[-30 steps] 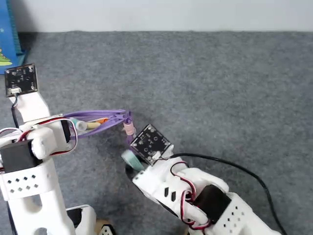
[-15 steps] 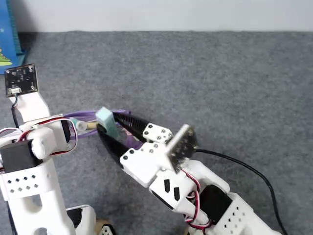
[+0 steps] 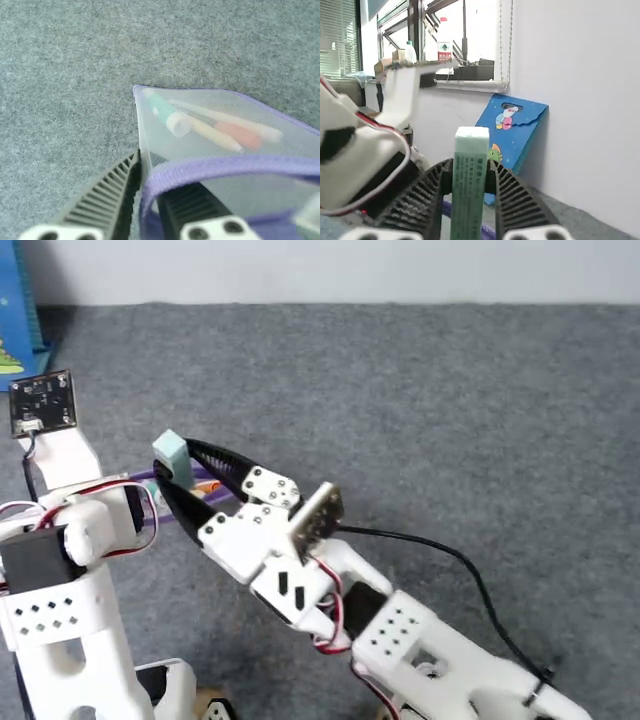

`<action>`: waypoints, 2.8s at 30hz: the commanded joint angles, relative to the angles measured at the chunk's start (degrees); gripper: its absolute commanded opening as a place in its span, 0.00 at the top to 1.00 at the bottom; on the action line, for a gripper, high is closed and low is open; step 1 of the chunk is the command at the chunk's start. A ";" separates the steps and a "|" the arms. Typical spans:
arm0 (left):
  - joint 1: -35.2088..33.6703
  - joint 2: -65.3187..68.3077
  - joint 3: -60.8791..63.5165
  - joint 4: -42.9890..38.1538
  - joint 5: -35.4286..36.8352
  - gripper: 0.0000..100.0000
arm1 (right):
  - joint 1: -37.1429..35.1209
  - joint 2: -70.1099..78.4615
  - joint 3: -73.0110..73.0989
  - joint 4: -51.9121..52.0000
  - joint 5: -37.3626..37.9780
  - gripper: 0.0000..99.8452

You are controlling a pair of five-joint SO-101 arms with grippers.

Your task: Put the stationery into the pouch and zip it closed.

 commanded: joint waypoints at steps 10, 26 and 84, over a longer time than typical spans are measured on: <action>-3.16 0.09 1.27 -1.93 0.00 0.99 | 1.36 2.33 0.70 -2.68 -9.14 0.99; -2.99 0.09 1.27 -1.93 0.00 0.99 | 1.45 -3.47 4.04 2.07 -8.97 0.82; -2.73 0.18 1.45 -1.85 -0.62 0.99 | 2.86 -8.04 -8.53 61.67 -15.56 0.81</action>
